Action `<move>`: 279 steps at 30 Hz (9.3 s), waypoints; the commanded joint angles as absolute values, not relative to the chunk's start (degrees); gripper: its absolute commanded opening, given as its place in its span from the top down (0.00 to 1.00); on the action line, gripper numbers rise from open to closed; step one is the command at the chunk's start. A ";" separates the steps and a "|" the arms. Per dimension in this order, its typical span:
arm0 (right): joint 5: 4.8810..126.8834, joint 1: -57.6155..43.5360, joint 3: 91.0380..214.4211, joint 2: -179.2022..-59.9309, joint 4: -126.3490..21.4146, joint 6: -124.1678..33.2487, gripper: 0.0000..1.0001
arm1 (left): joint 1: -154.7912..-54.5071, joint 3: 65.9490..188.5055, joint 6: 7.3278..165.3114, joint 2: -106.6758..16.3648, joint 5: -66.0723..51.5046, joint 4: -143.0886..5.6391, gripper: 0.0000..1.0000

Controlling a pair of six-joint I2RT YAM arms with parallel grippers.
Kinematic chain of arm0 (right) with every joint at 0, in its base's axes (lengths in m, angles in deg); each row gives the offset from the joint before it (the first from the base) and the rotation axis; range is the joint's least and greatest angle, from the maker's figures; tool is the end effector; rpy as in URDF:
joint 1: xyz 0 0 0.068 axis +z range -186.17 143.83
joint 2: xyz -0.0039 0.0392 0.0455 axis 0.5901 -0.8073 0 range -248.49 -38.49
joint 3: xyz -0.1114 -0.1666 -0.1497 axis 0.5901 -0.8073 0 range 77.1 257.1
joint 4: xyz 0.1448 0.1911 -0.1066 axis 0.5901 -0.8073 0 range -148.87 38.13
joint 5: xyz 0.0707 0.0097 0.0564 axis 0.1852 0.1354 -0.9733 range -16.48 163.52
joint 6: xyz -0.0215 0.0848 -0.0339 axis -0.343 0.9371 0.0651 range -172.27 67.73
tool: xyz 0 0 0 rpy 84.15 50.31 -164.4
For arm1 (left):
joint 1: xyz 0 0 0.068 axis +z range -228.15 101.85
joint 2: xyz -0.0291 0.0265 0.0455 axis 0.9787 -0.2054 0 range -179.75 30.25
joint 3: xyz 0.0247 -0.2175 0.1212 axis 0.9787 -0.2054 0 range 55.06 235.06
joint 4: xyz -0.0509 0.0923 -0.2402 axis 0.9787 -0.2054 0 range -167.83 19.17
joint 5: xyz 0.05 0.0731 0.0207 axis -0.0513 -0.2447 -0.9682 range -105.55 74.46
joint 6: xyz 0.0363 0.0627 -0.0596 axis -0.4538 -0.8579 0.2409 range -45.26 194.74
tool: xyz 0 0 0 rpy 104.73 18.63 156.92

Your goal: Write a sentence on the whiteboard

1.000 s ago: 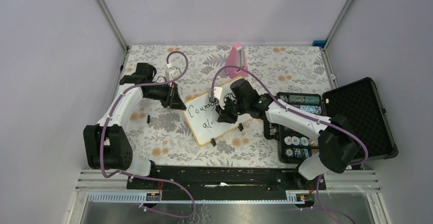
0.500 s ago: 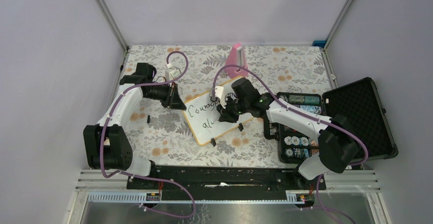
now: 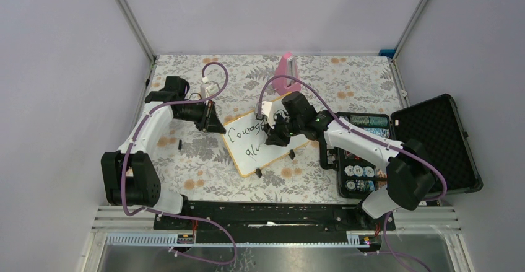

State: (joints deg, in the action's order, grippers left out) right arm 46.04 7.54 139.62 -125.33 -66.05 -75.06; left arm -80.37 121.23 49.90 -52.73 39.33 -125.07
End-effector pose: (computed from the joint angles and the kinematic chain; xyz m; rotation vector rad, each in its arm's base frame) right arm 0.2421 0.2856 0.2142 -1.4478 1.7272 0.7343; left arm 0.2803 -0.0802 0.2224 0.7655 2.2898 -1.1458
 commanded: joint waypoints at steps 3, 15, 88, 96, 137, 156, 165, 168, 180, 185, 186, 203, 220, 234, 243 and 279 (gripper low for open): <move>46.96 6.72 140.40 -124.50 -64.27 -76.18 1.00 | -80.87 121.48 47.85 -53.25 37.01 -122.46 1.00; 46.03 6.72 138.17 -124.24 -64.31 -76.27 1.00 | -80.87 121.50 47.83 -53.36 36.95 -122.50 1.00; 46.49 3.26 137.06 -121.35 -61.74 -70.13 1.00 | -80.89 121.40 47.86 -52.98 37.01 -122.49 1.00; 45.97 3.26 138.01 -122.62 -61.72 -70.45 1.00 | -80.88 121.45 47.85 -52.89 36.94 -122.44 1.00; 46.82 3.89 135.38 -122.53 -63.30 -73.19 1.00 | -80.90 121.57 47.76 -53.21 36.84 -122.49 1.00; 46.34 1.79 140.05 -122.67 -63.46 -72.36 1.00 | -80.96 121.55 47.76 -53.27 37.02 -122.48 1.00; 45.86 1.72 140.07 -123.20 -63.48 -72.48 1.00 | -80.94 121.37 47.67 -53.15 36.84 -122.45 1.00; 45.51 1.77 139.01 -123.41 -63.61 -72.71 1.00 | -80.95 121.41 47.68 -53.22 36.85 -122.50 1.00; 44.79 2.49 134.86 -123.10 -63.82 -73.11 1.00 | -80.94 121.45 47.71 -53.25 36.95 -122.50 1.00; 44.52 3.15 133.77 -123.21 -63.68 -73.19 1.00 | -80.96 121.41 47.65 -53.33 37.02 -122.45 1.00; 44.33 3.35 133.66 -123.28 -63.72 -73.17 1.00 | -80.96 121.42 47.68 -53.33 37.01 -122.50 1.00; 36.54 4.97 138.56 -121.00 -67.32 -71.48 1.00 | -80.95 121.59 47.60 -53.33 36.99 -122.45 1.00; 38.93 -0.33 135.99 -118.93 -65.89 -72.27 1.00 | -80.96 121.58 47.96 -52.46 37.04 -122.44 1.00; 41.34 -0.24 136.86 -121.48 -63.70 -71.61 1.00 | -80.96 121.65 47.78 -52.98 37.12 -122.44 1.00; 41.26 0.04 136.95 -122.77 -63.04 -71.87 1.00 | -80.96 121.78 47.76 -53.56 37.10 -122.49 1.00; 41.78 0.04 137.15 -123.67 -62.83 -72.09 1.00 | -80.96 121.81 47.63 -53.71 36.93 -122.55 1.00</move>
